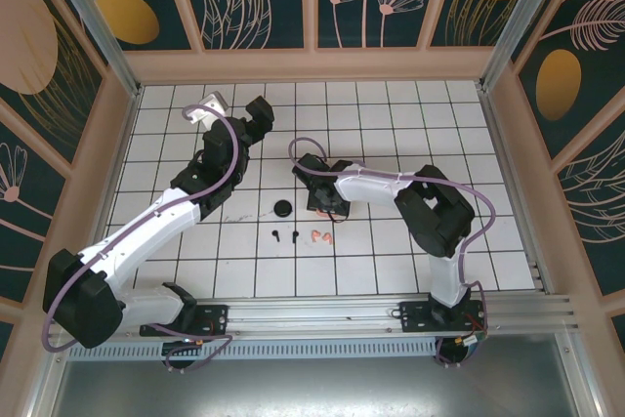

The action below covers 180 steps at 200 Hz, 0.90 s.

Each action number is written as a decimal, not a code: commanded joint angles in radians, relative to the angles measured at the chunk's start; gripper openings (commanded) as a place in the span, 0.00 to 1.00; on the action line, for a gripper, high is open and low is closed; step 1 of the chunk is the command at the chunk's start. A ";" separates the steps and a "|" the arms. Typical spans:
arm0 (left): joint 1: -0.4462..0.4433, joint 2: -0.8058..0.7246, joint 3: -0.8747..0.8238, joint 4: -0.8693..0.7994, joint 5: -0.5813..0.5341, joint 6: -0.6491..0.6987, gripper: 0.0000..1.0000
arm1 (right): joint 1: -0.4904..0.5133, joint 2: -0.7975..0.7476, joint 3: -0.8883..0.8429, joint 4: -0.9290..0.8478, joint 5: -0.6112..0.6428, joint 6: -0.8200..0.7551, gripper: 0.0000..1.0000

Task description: Insert the wireless bluetooth earbuds into the charging case

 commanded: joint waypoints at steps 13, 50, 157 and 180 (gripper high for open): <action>0.007 0.006 -0.043 0.026 0.014 0.051 0.99 | 0.011 -0.002 -0.036 0.046 -0.077 0.025 0.48; 0.010 -0.016 -0.124 0.155 0.105 0.188 0.97 | -0.028 -0.105 -0.024 0.060 -0.086 -0.005 0.44; 0.045 0.148 -0.394 0.821 0.801 0.152 0.87 | -0.306 -0.339 0.105 0.119 -0.260 0.000 0.43; 0.046 0.218 -0.375 0.909 0.875 0.108 0.81 | -0.305 -0.325 0.142 0.155 -0.297 0.055 0.43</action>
